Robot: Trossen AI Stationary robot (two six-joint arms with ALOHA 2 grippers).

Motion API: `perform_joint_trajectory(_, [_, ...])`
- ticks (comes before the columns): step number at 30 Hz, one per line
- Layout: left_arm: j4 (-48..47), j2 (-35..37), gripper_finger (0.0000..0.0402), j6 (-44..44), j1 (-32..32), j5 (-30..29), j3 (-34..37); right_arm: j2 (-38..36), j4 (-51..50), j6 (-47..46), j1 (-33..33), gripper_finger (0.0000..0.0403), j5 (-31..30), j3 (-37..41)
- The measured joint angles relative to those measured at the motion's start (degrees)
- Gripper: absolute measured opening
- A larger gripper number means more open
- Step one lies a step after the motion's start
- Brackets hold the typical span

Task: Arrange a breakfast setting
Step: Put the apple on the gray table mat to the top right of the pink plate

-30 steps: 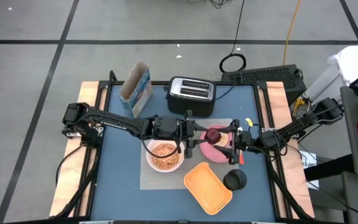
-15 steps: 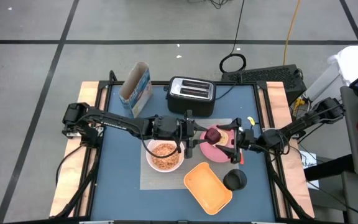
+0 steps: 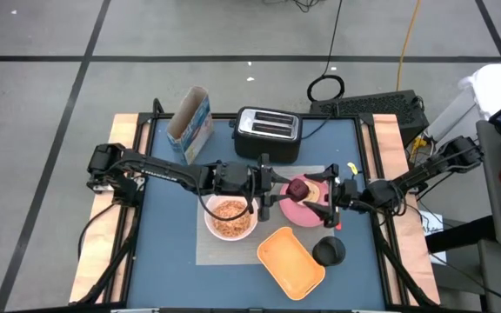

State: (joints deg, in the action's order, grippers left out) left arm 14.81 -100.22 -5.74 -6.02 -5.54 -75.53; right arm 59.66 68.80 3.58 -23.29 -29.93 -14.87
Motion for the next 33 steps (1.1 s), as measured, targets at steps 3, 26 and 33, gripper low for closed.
perform_joint_trajectory(3, [0.0, 0.0, 0.0179, 0.0, 0.0, 0.0, 0.0, 0.0, 1.0, -1.7, 0.0, 0.0380, 0.0, -0.1])
perform_joint_trajectory(26, [0.0, 0.0, 0.0179, 0.0, 0.0, 0.0, 0.0, -6.9, -58.1, -8.3, 0.1, 0.0380, -7.4, -27.0])
perform_joint_trajectory(33, [-0.1, 0.0, 0.0179, 0.0, 0.0, 0.0, 0.0, -7.0, -67.7, -16.1, 0.1, 0.0380, 0.3, -29.5])
